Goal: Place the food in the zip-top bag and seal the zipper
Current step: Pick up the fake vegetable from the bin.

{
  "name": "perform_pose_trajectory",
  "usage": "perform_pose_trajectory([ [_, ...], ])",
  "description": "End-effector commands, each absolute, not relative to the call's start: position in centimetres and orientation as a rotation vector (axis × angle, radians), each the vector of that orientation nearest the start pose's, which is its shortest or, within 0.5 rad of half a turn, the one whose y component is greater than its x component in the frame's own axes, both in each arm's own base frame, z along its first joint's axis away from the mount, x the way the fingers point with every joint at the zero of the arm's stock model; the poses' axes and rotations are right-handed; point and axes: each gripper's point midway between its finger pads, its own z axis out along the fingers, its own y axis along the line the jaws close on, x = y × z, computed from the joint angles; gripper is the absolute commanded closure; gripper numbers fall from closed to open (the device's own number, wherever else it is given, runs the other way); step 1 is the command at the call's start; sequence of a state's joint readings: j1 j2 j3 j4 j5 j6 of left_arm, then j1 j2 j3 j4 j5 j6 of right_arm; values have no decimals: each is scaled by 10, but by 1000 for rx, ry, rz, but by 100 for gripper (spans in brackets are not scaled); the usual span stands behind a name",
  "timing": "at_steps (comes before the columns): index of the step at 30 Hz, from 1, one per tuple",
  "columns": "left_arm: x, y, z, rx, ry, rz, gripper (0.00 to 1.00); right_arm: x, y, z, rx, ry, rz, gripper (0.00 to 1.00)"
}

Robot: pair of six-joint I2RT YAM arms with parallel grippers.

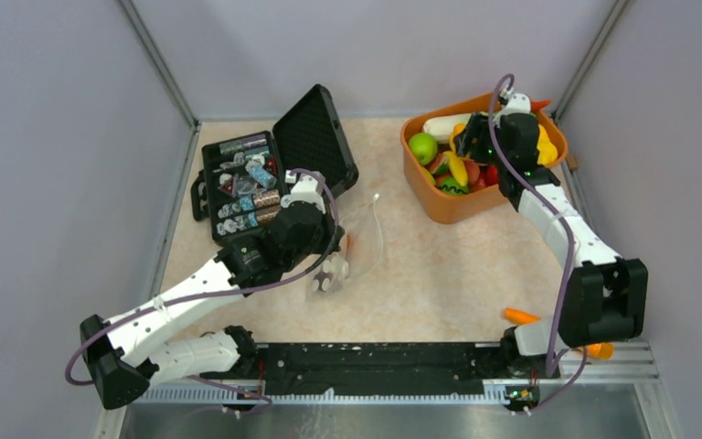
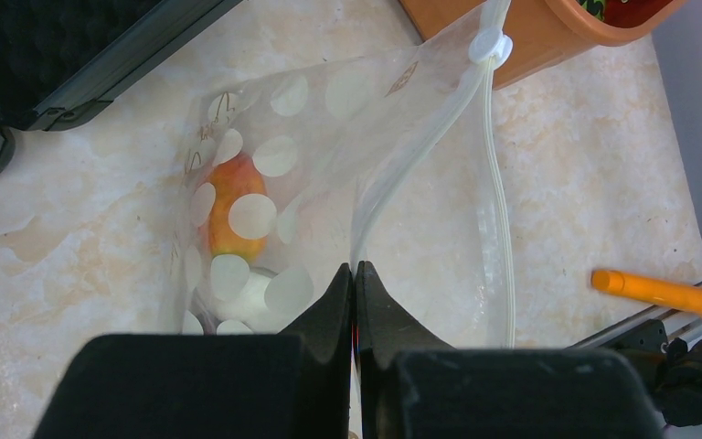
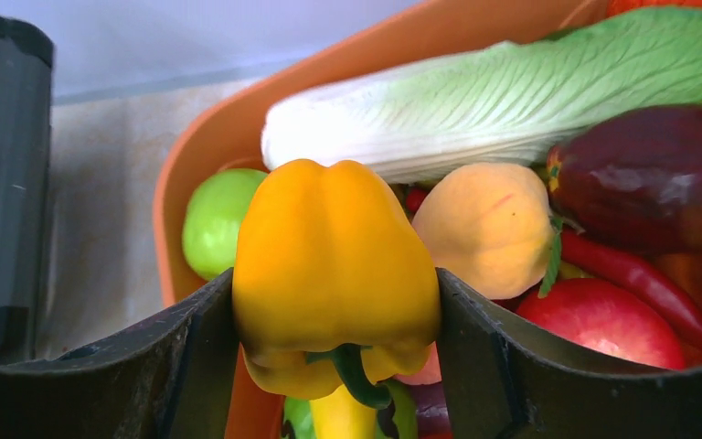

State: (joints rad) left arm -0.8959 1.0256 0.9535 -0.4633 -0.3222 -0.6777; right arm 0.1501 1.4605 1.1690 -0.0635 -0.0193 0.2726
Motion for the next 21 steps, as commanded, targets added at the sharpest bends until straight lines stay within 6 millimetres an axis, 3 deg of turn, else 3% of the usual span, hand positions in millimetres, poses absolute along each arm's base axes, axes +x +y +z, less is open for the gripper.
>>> perform_pose_trajectory([
  [1, 236, -243, 239, 46, 2095, -631, 100, 442, 77, 303, 111, 1722, 317, 56],
  [4, 237, -242, 239, 42, 2092, -629, 100, 421, 87, 320, 91, 1662, 410, 56],
  [8, 236, -239, 239, 38, 2083, -624, 100, 382, 115, 337, -1, 1594, 612, 59],
  [13, 239, -236, 243, 22, 2059, -615, 100, 340, 153, 332, -133, 1580, 873, 59],
  [16, 240, -235, 245, 18, 2054, -609, 100, 308, 186, 334, -307, 1552, 1049, 59],
  [21, 240, -237, 243, 30, 2060, -610, 100, 256, 239, 322, -604, 1533, 1155, 59],
])
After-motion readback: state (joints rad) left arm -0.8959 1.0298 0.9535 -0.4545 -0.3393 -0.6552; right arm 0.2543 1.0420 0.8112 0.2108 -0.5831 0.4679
